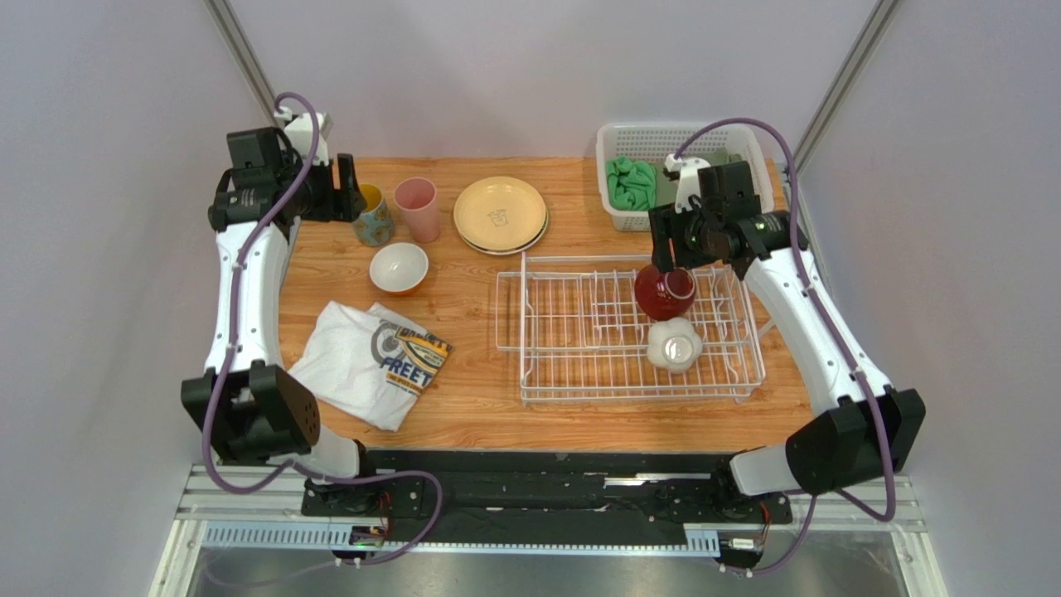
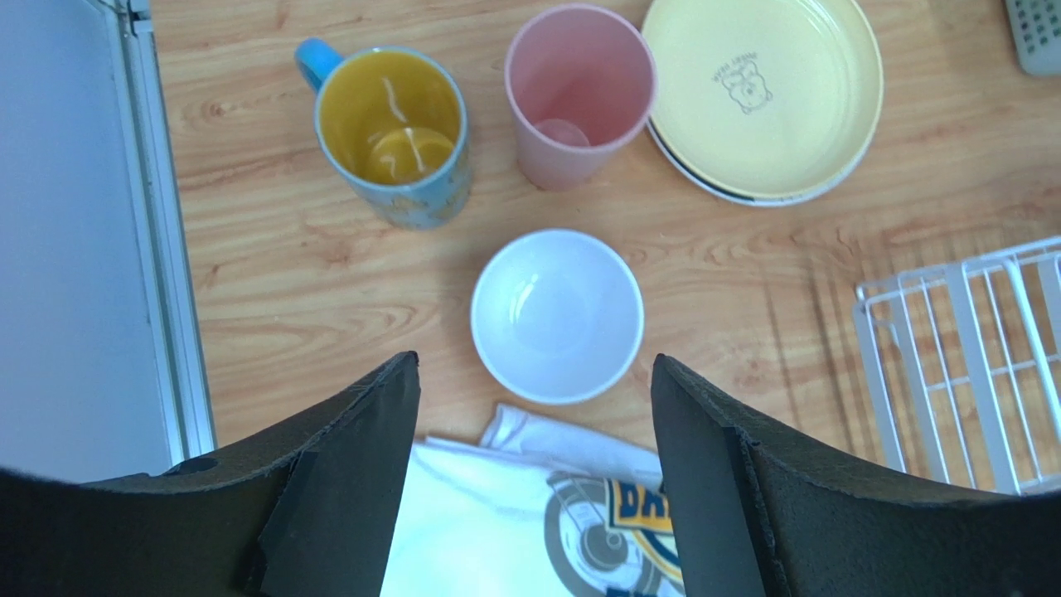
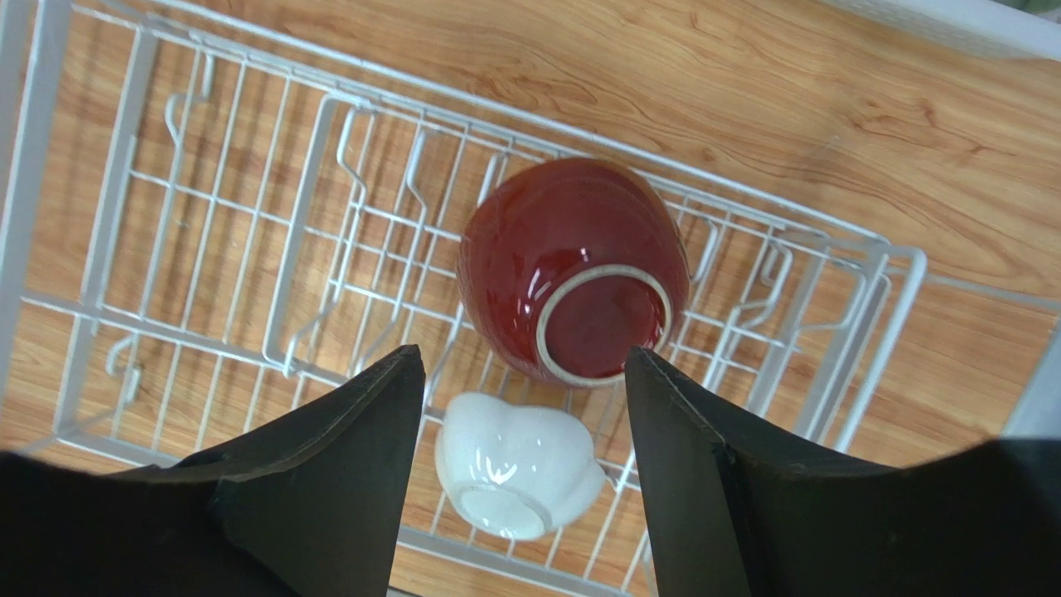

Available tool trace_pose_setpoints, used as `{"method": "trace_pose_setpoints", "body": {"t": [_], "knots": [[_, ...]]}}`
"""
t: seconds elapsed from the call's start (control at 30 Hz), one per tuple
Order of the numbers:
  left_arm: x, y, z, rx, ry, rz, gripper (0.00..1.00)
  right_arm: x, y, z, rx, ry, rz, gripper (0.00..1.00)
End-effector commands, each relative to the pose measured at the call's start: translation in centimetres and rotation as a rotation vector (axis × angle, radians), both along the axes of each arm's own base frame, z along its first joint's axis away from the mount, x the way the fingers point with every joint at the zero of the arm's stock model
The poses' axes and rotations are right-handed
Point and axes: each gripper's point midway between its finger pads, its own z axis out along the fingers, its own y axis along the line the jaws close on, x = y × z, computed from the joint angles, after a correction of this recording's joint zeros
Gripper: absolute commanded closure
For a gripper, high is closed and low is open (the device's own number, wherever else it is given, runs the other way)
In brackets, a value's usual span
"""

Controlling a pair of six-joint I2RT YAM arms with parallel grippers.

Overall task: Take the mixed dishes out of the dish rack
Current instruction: Pick up the bowl from the dish rack.

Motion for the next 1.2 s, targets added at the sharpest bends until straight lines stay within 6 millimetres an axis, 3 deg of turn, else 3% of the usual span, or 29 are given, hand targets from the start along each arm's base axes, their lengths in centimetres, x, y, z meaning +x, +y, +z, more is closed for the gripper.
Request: {"method": "trace_pose_setpoints", "body": {"t": [0.0,0.07,0.1,0.17,0.2,0.5,0.7,0.77,1.17], "knots": [[-3.4,-1.7,2.3,0.08,-0.096,-0.085,0.23,-1.7,-1.6,1.7,-0.166,-0.112,0.049,0.35],[-5.0,-2.4,2.7,0.123,-0.116,-0.102,0.23,-2.7,-1.6,0.9,-0.213,-0.096,0.075,0.34],[-5.7,-2.6,1.7,0.132,-0.097,-0.11,0.23,-3.0,-1.3,0.7,-0.238,-0.099,0.09,0.26],[-6.8,-2.8,1.7,0.172,-0.112,-0.12,0.23,-3.5,-0.9,0.4,-0.271,-0.109,0.108,0.25],[-7.3,-2.8,0.5,0.177,-0.089,-0.124,0.23,-3.9,-0.5,-0.2,-0.312,-0.115,0.119,0.25],[-10.0,-2.4,-3.1,0.23,-0.04,-0.132,0.23,-3.4,1.9,-2.7,-0.561,-0.184,0.102,0.24],[-10.2,-2.4,-4.2,0.23,-0.038,-0.132,0.23,-2.7,2.3,-4.5,-0.707,-0.228,0.066,0.23],[-10.0,-2.4,-4.3,0.231,-0.038,-0.131,0.23,-2.5,2.5,-5.0,-0.724,-0.235,0.065,0.09],[-9.8,-2.5,-5.1,0.214,-0.028,-0.125,0.23,-1.9,3.1,-6.8,-0.766,-0.249,0.031,0.05]]}}
